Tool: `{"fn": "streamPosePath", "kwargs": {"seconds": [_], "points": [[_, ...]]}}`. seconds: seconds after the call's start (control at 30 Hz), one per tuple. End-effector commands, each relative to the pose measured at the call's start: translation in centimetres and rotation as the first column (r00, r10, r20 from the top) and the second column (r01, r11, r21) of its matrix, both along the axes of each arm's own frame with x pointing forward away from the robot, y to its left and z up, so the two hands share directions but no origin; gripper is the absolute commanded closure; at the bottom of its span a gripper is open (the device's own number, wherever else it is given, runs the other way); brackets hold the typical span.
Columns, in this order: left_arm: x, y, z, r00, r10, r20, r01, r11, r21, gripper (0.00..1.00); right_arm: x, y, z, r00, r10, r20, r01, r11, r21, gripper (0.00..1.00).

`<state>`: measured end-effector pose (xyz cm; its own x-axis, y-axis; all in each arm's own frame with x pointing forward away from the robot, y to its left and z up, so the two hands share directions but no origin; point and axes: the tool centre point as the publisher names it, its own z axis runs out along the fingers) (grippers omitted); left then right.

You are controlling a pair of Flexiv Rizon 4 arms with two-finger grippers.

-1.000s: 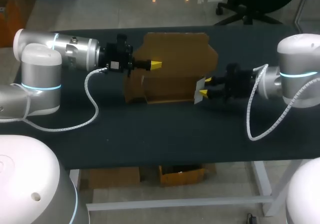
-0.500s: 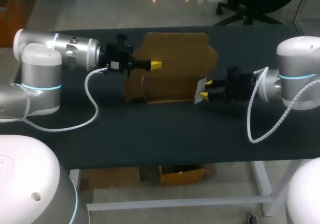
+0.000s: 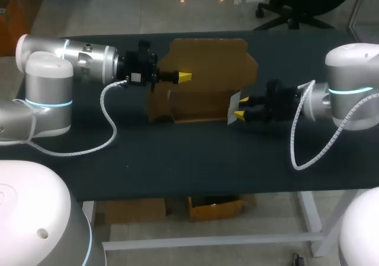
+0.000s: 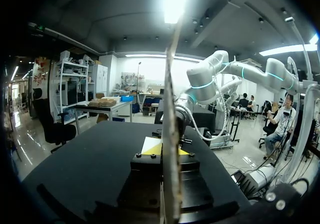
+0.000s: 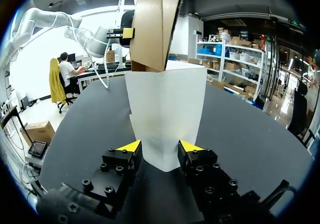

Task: Assemble the packaging by folding the flat box into shape, placing the metal phone stand inside, and closing the box properly

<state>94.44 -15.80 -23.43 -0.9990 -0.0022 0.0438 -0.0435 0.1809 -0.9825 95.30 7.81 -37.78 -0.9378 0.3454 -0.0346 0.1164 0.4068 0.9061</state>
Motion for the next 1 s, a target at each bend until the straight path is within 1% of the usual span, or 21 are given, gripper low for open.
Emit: {"fn": "streamPosePath", "kwargs": {"seconds": [0.03, 0.2, 0.3, 0.7, 1.0], "points": [[0.1, -0.1, -0.6, 1.000, -0.004, -0.001, 0.004, 1.000, 0.001, 1.00, 0.2, 0.7, 0.0, 1.000, 0.005, 0.008, -0.005, 1.000, 0.012, 0.56], [0.1, -0.1, -0.6, 1.000, -0.004, -0.001, 0.004, 1.000, 0.001, 1.00, 0.2, 0.9, 0.1, 1.000, -0.003, 0.012, 0.002, 1.000, 0.017, 0.56], [0.1, -0.1, -0.6, 1.000, -0.004, -0.001, 0.004, 1.000, 0.001, 1.00, 0.2, 0.6, 0.0, 0.999, -0.038, 0.009, 0.038, 0.999, 0.010, 0.55], [0.1, -0.1, -0.6, 1.000, -0.004, -0.001, 0.004, 1.000, 0.001, 1.00, -0.3, -0.5, 0.3, 0.991, -0.130, 0.014, 0.130, 0.991, 0.031, 0.54], [0.1, -0.1, -0.6, 1.000, -0.004, -0.001, 0.004, 1.000, 0.001, 1.00, -0.3, -0.5, 0.7, 0.987, -0.158, 0.022, 0.157, 0.987, 0.033, 0.55]]}}
